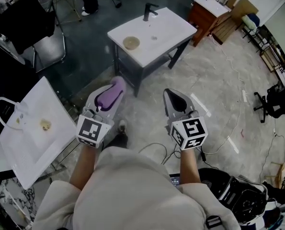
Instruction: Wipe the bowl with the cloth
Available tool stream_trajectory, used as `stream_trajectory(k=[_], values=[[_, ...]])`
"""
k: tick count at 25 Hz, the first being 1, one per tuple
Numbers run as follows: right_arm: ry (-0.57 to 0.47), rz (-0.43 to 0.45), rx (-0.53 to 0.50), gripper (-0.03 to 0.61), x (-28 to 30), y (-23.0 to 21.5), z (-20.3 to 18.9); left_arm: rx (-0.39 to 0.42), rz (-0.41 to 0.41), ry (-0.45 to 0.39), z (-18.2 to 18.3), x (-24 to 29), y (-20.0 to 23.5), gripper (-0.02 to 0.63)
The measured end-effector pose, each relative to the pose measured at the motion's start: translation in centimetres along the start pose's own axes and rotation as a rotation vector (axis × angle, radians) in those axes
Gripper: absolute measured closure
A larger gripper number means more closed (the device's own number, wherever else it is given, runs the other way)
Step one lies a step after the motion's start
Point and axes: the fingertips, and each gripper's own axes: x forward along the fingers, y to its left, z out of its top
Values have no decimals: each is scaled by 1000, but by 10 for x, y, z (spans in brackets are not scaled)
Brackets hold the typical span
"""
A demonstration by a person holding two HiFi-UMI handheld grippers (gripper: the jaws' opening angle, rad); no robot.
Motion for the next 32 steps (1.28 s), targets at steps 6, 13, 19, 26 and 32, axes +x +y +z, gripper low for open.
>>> stream_trajectory(k=[6,13,19,26,32], values=[[22,-24,-7,572,74,-35,14,7,-8,0,-1,54,62,502],[71,-26,-42,572,151,-65,26,-23,-8,11,-14,106,122,502],[106,-43,-60,572,205,-84,30,-57,-13,12,-27,142,168,502],[157,-45,-74,572,256,-97,27,-76,-29,23,-44,173,209,502],[211,-38,-72,571,296,-103,13,-99,-19,44,-59,189,239,502]])
